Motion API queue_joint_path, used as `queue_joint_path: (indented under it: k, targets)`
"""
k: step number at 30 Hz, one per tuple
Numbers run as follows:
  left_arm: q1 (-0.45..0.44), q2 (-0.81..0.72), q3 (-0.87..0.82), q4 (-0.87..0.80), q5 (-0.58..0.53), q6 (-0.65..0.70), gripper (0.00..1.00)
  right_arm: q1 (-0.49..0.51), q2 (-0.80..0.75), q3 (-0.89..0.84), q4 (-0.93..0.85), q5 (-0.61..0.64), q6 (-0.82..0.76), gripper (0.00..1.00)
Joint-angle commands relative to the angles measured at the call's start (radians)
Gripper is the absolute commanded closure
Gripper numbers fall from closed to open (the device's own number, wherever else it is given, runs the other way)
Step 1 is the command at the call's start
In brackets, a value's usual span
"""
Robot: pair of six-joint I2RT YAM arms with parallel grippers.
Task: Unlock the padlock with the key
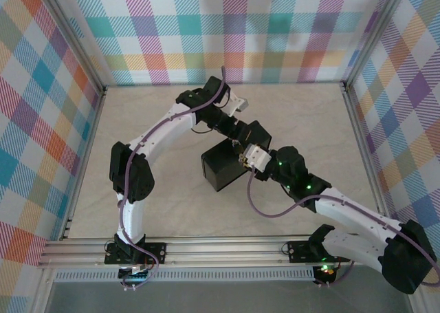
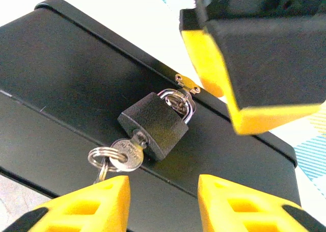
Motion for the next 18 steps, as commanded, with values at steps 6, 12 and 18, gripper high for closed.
queue_joint_path:
  k: [6,12,18]
  targets:
    - [0.009,-0.070,-0.018,-0.028,-0.085,0.015,0.29,0.020,-0.032,-0.015,-0.048,0.026,0.046,0.61]
    - [0.007,-0.072,-0.063,-0.043,-0.122,0.051,0.30,0.046,-0.075,-0.040,-0.019,0.036,0.064,0.61]
    - [0.004,-0.081,-0.110,-0.025,-0.137,0.057,0.30,0.070,-0.024,-0.015,0.018,0.043,0.061,0.63]
